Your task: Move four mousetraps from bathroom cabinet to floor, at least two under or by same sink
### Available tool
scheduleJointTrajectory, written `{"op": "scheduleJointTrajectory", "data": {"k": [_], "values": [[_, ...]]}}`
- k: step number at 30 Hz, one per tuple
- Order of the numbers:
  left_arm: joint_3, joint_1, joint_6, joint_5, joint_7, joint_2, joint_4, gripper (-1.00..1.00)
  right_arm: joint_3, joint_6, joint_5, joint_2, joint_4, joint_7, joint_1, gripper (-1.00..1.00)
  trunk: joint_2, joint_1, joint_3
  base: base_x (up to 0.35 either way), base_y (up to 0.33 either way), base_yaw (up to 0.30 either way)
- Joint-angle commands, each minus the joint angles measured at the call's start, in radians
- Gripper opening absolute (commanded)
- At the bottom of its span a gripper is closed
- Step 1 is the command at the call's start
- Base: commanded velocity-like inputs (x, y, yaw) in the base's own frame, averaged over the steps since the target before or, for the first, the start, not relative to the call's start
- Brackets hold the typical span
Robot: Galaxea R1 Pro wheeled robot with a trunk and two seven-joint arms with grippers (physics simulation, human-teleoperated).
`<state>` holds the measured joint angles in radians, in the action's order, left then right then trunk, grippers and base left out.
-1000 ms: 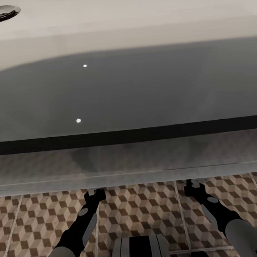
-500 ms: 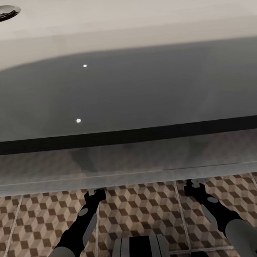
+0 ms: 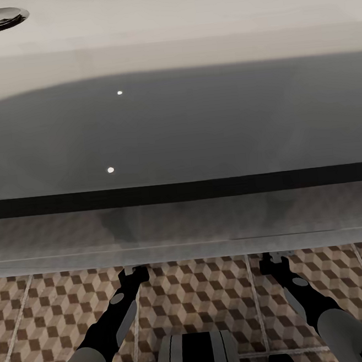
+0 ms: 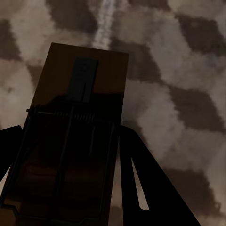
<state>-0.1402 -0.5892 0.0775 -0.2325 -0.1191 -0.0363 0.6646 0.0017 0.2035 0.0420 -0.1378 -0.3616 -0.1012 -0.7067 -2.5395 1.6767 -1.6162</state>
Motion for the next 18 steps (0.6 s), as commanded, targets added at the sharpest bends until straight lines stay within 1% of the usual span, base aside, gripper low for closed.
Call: {"op": "scheduleJointTrajectory", "data": {"k": [1,18], "values": [[-0.006,0.000,0.004,-0.007,-0.010,0.001,0.000,-1.00,0.000,0.006,0.006,0.000,0.001,-0.006,0.000,-1.00,0.000,0.000,0.000,0.000,0.000,0.000],[-0.007,-0.001,0.004,-0.008,-0.010,0.001,0.000,-1.00,0.000,0.010,0.007,0.000,0.001,-0.006,0.000,-1.00,0.000,0.000,0.000,0.000,0.000,0.000]]}}
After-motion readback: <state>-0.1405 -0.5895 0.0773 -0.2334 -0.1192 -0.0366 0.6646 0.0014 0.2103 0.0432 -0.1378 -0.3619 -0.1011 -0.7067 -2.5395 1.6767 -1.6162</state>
